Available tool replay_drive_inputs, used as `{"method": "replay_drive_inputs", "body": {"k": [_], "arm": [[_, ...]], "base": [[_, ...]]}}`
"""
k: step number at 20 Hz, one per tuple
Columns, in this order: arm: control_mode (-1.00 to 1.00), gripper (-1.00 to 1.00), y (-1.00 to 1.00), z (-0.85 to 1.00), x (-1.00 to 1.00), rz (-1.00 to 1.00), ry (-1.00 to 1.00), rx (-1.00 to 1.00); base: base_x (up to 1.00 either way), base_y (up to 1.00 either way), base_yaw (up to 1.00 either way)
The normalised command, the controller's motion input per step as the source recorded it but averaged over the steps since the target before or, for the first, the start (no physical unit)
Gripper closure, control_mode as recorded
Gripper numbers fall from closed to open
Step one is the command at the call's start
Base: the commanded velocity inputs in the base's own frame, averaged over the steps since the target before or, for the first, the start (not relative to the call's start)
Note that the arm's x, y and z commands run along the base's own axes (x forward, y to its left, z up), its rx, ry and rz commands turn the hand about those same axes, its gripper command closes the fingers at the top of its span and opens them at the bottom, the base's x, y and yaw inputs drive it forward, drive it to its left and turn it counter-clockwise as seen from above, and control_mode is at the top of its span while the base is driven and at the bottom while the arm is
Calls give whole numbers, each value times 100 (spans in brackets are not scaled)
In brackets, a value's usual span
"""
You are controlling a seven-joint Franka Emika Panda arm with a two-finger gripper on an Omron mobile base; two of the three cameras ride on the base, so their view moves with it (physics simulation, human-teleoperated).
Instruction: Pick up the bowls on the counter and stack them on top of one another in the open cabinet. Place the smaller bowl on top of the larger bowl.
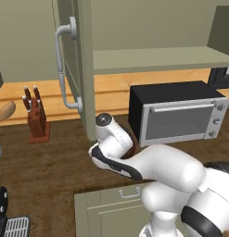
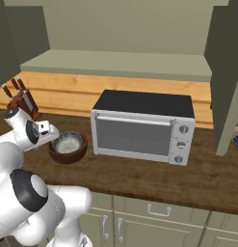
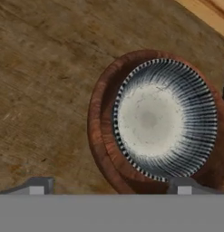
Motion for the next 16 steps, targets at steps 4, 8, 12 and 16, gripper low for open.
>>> {"method": "replay_drive_inputs", "body": {"k": [4,8,12,16], "arm": [[-100,-100,-4,-59,2,12,13,-10],[-100,-100,-16,-15,13,4,7,-1],[-100,-100,-20,-26,24,5,1,-2],[-100,100,-5,-48,13,6,6,-11]], "base": [[0,0,0],[0,0,0],[0,0,0],[0,0,0]]}}
